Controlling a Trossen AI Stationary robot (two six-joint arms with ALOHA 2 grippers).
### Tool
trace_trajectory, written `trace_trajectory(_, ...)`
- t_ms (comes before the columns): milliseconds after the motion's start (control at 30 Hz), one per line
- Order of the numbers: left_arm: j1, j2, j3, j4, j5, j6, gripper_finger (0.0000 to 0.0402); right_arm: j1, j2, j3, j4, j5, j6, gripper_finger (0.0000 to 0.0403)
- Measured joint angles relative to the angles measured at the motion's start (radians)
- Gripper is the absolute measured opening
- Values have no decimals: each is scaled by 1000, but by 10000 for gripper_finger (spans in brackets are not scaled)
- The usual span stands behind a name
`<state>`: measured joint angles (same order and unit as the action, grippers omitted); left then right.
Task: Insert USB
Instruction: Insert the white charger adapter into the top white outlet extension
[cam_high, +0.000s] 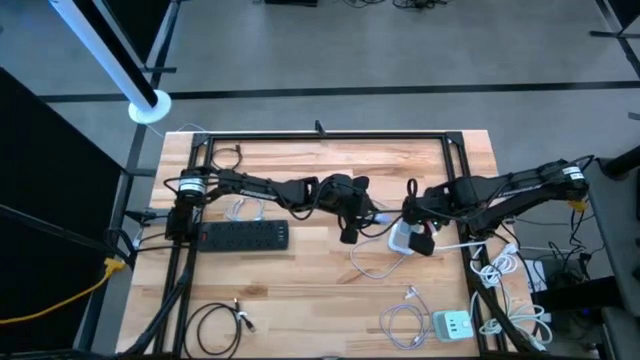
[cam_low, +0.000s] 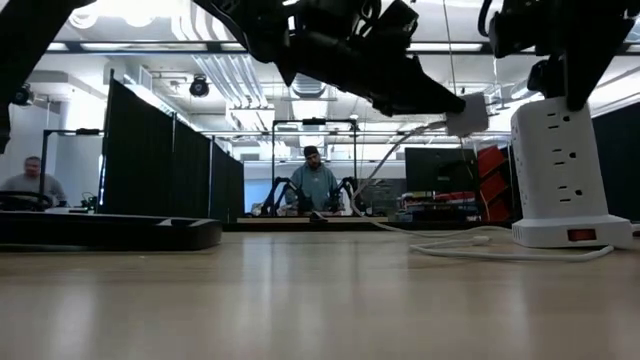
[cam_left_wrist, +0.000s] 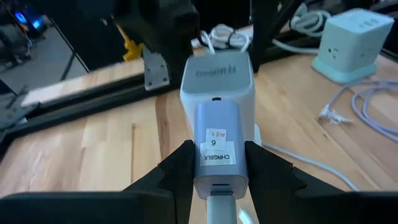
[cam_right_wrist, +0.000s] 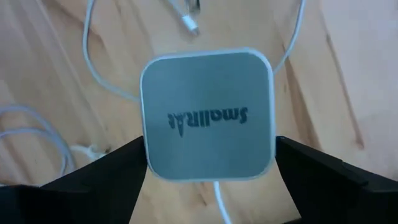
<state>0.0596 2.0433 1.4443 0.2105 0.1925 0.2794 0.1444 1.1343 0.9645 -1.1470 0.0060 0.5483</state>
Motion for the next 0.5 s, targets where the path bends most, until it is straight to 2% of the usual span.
trace_trajectory(133,-1,35,0,15,0,-3,114,0,-1,-32,42,9,-38,293)
trace_trajectory(500,-1,51,1,40,-12,1,114,0,8,-48,57,44,-182,293)
